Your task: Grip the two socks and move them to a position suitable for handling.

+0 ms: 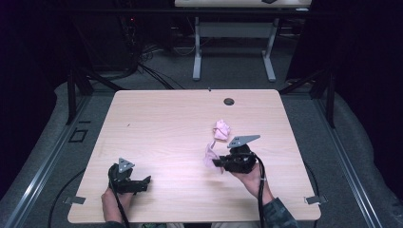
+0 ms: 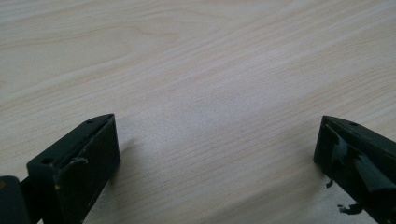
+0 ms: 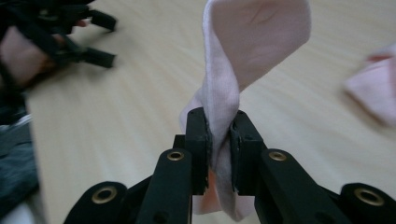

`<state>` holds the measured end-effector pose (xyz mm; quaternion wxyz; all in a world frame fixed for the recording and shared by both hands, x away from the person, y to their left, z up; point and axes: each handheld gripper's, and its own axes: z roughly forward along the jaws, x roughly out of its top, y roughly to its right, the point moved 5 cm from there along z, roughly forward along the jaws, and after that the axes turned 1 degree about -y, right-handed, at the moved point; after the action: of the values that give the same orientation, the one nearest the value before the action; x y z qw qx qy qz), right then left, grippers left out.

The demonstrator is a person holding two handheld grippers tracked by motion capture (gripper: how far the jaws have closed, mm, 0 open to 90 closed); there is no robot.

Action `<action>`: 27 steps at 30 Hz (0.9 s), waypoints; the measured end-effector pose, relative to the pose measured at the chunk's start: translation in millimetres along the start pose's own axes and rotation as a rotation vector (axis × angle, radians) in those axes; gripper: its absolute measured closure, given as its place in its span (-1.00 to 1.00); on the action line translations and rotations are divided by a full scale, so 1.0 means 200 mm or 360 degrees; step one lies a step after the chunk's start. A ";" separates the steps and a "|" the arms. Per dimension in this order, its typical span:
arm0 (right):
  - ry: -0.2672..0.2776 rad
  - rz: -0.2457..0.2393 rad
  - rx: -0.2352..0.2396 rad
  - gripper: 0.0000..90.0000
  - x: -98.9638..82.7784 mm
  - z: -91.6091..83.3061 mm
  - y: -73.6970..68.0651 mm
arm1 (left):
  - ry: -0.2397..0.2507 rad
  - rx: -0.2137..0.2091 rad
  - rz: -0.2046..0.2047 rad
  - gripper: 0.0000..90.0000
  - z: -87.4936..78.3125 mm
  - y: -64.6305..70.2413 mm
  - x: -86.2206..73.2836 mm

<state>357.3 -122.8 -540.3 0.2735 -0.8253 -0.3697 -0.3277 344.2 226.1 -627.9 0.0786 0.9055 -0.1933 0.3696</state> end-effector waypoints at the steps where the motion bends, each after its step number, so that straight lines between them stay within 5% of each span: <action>1: -0.0018 -0.0014 0.0019 0.78 -0.02 0.01 -0.03 | 0.0001 0.0001 0.0000 -0.99 0.00 0.00 0.00; 8: -0.0154 -0.0072 0.0158 0.77 -0.12 0.09 -0.22 | 0.0000 0.0000 0.0000 -0.99 0.00 0.00 0.00; 19: -0.0324 -0.0098 0.0216 0.71 -0.25 0.16 -0.30 | 0.0000 0.0000 0.0000 -0.99 0.00 0.00 0.00; 23: -0.0342 -0.0091 0.0201 0.10 -0.26 0.16 -0.29 | 0.0000 0.0000 0.0000 -0.99 0.00 0.00 0.00; 24: -0.0302 -0.0081 0.0193 -0.22 -0.26 0.13 -0.27 | 0.0000 0.0001 0.0000 -0.99 0.00 0.00 0.00; 27: -0.0250 -0.0067 0.0161 -0.45 -0.25 0.09 -0.25 | -0.0001 0.0001 -0.0001 -0.99 0.00 0.00 0.00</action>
<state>299.1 -103.0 -577.7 0.2779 -0.8257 -0.4233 -0.2486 344.2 226.1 -627.9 0.0785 0.9056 -0.1930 0.3693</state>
